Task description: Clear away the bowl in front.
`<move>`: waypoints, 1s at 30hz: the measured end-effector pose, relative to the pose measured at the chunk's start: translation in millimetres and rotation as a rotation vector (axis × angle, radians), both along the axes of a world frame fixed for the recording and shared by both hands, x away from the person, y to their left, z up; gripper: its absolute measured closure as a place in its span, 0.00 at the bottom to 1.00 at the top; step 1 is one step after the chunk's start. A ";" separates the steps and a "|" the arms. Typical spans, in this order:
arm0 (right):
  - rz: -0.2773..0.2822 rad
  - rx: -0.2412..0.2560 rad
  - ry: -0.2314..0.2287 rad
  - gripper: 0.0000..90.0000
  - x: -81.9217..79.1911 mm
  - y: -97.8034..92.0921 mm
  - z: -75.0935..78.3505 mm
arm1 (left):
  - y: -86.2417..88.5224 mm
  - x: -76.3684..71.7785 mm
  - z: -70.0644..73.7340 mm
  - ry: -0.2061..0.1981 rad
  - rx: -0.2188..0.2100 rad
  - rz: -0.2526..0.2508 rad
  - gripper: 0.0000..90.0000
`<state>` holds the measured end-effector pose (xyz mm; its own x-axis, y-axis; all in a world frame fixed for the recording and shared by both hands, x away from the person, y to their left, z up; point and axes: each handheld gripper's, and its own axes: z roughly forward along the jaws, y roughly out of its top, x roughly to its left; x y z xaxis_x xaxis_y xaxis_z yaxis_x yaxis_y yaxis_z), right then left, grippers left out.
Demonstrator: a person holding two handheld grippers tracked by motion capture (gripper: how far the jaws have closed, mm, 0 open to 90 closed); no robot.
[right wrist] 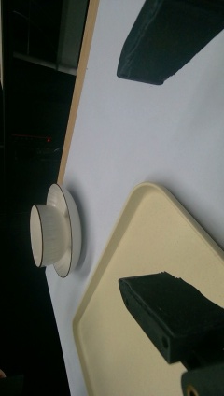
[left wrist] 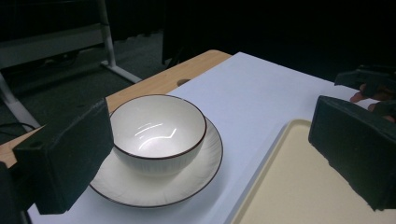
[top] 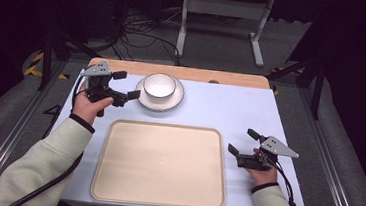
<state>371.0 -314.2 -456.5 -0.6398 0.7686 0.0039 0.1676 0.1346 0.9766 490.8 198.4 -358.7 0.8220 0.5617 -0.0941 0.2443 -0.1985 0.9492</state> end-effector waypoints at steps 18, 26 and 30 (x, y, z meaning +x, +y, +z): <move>0.000 0.002 0.001 0.03 0.1 -0.2 0.0 | -22.2 39.0 3.2 0.010 0.024 0.000 0.02; 0.000 0.002 -0.001 0.03 0.1 -0.3 0.0 | -31.3 47.9 0.0 0.007 0.071 -0.017 0.05; 0.001 0.002 0.000 0.03 0.0 -0.2 0.0 | -38.7 49.2 -2.5 -0.014 0.135 -0.052 0.19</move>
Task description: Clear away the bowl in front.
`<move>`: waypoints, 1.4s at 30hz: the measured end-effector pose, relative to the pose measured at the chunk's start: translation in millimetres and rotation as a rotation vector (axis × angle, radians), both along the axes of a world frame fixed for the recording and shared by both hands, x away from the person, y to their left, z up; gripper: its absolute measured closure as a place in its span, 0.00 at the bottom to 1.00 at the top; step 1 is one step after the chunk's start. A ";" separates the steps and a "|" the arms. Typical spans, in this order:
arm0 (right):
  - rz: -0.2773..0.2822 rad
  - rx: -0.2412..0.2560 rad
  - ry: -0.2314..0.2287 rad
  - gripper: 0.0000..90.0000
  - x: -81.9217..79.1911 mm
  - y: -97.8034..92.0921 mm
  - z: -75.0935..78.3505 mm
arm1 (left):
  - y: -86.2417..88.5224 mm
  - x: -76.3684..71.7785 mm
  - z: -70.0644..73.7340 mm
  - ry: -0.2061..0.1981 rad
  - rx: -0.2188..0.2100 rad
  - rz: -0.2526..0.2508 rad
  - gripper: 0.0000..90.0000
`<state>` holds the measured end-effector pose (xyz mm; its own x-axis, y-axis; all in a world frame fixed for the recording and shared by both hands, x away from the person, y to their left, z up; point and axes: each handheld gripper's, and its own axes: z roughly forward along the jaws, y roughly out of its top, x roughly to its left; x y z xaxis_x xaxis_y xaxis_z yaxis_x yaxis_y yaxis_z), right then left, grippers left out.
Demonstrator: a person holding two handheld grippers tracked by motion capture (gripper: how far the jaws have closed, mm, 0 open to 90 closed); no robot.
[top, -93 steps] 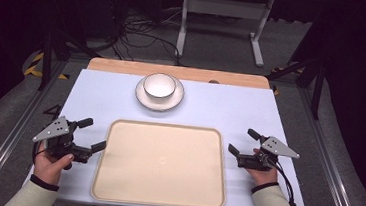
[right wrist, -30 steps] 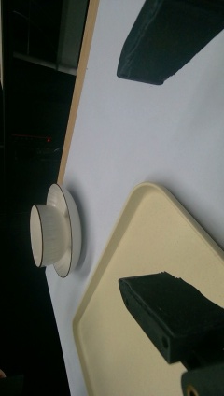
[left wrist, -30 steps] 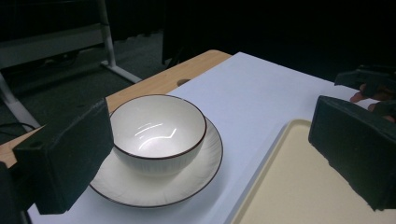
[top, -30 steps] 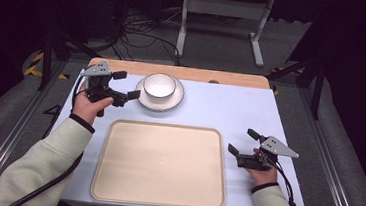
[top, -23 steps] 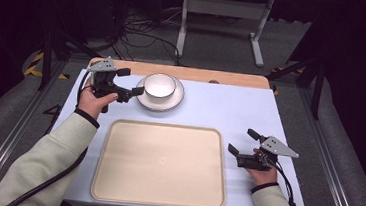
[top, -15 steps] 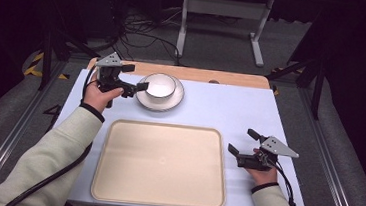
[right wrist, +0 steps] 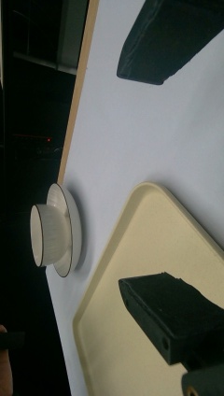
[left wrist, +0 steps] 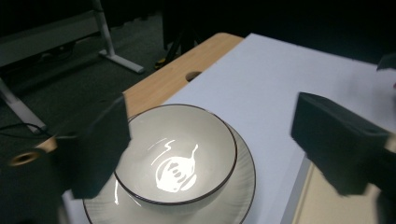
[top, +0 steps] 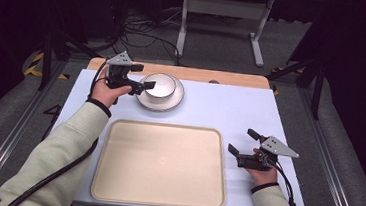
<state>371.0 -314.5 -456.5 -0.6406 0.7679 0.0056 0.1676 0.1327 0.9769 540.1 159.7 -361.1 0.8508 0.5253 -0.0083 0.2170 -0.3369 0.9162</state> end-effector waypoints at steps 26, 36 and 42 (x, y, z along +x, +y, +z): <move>0.005 -0.004 -0.004 0.02 -0.3 0.5 -0.1 | -54.8 24.1 -23.6 0.138 0.426 -0.182 0.44; 0.007 -0.004 -0.004 0.02 -0.3 0.4 -0.1 | -67.0 31.2 -33.5 0.202 0.560 -0.257 0.59; 0.008 -0.004 -0.004 0.02 -0.3 0.5 -0.1 | -73.6 32.2 -33.8 0.184 0.655 -0.290 0.78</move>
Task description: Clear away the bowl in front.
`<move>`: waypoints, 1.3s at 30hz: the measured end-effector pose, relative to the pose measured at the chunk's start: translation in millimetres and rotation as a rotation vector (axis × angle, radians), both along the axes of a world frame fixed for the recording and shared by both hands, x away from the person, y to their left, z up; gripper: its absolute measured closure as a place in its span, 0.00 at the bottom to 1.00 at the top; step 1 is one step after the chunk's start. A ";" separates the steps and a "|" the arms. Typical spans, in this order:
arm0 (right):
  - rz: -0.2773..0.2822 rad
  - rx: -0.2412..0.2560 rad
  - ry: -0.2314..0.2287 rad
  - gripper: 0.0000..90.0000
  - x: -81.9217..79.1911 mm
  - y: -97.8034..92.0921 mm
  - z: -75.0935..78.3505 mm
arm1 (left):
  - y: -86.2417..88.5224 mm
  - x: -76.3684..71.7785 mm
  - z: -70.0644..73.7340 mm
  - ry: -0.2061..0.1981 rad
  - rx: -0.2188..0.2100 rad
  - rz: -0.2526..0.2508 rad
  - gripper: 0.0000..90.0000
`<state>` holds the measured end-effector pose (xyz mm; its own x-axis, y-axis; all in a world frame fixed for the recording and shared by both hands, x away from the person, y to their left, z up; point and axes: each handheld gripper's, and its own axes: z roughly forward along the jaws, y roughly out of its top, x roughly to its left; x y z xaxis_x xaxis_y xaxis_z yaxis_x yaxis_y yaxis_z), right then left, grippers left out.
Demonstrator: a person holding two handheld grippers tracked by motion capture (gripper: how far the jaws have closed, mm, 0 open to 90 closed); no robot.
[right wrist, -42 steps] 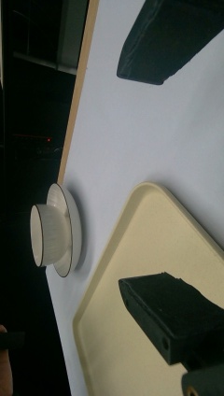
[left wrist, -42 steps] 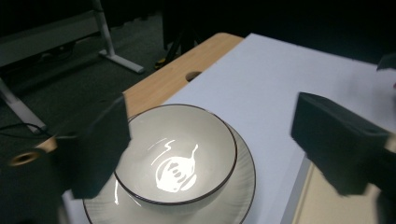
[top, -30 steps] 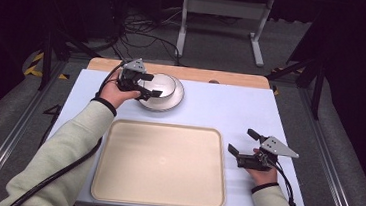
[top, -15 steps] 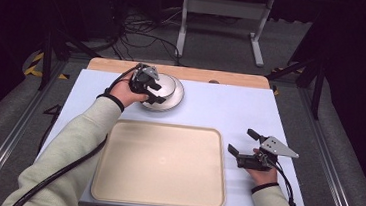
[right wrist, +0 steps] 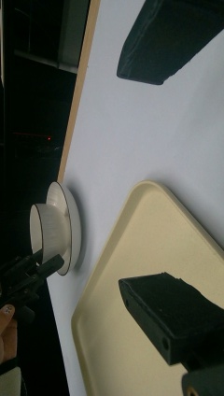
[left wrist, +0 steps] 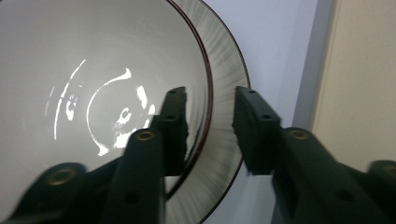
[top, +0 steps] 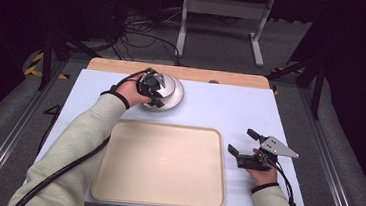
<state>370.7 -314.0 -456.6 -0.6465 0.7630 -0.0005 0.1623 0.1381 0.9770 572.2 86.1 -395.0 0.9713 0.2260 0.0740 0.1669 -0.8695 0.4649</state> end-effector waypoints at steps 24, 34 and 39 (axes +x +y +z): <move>0.000 0.000 0.000 0.03 0.2 -0.3 0.1 | -5.6 -5.8 11.8 -0.036 0.115 0.018 0.93; -0.001 0.000 0.001 0.03 0.4 -0.2 0.1 | -5.0 -13.5 31.3 -0.010 0.100 0.003 0.93; -0.001 0.000 0.001 0.03 0.3 -0.2 0.1 | -8.2 -17.7 42.2 -0.004 0.117 -0.007 0.93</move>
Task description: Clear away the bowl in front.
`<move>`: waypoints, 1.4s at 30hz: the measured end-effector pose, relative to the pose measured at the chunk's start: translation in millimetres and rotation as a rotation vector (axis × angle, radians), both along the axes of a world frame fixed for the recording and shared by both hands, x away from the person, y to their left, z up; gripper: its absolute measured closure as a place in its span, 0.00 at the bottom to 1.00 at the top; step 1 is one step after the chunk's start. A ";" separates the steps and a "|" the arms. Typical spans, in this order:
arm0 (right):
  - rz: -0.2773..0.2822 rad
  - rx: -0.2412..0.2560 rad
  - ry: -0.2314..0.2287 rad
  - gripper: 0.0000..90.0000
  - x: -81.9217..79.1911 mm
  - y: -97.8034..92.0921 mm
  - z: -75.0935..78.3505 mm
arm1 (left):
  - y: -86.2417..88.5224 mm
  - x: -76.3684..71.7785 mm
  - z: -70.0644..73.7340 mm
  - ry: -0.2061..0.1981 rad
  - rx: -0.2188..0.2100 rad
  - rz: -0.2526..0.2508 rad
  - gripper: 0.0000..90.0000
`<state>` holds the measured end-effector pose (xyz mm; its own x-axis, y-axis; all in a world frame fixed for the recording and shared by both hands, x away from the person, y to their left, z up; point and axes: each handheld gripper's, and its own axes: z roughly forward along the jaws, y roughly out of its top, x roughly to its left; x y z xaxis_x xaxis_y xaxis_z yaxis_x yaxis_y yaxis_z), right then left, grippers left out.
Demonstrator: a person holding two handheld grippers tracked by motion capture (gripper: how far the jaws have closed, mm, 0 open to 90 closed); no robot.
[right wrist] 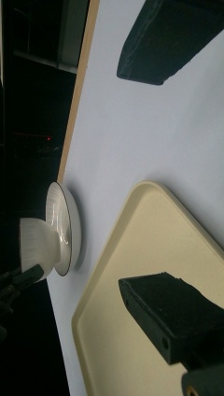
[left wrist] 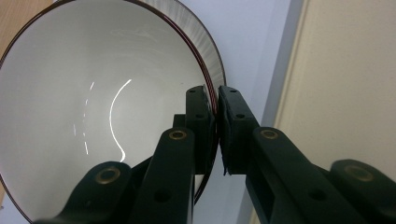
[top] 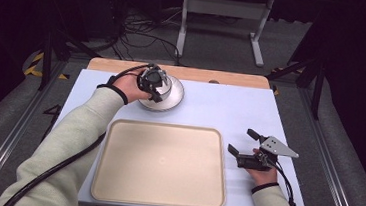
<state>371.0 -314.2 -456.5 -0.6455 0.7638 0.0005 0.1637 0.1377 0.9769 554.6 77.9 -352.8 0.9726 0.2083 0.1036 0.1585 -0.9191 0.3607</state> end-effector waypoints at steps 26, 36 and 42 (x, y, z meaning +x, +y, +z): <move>0.000 -0.001 0.002 0.03 -0.1 0.2 0.0 | -12.3 -55.0 63.0 0.023 0.046 -0.081 0.93; 0.000 -0.002 0.003 0.03 -0.1 0.3 0.0 | -15.4 -88.0 85.6 0.060 0.049 -0.103 0.93; 0.001 -0.002 0.003 0.03 -0.2 0.5 0.0 | -27.9 -116.5 87.4 0.025 0.087 -0.139 0.93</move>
<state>370.9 -313.7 -456.5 -0.6462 0.7632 0.0012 0.1664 0.1394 0.9761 438.0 50.1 -265.4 0.9939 0.0627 0.0903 0.0354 -0.9604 0.2765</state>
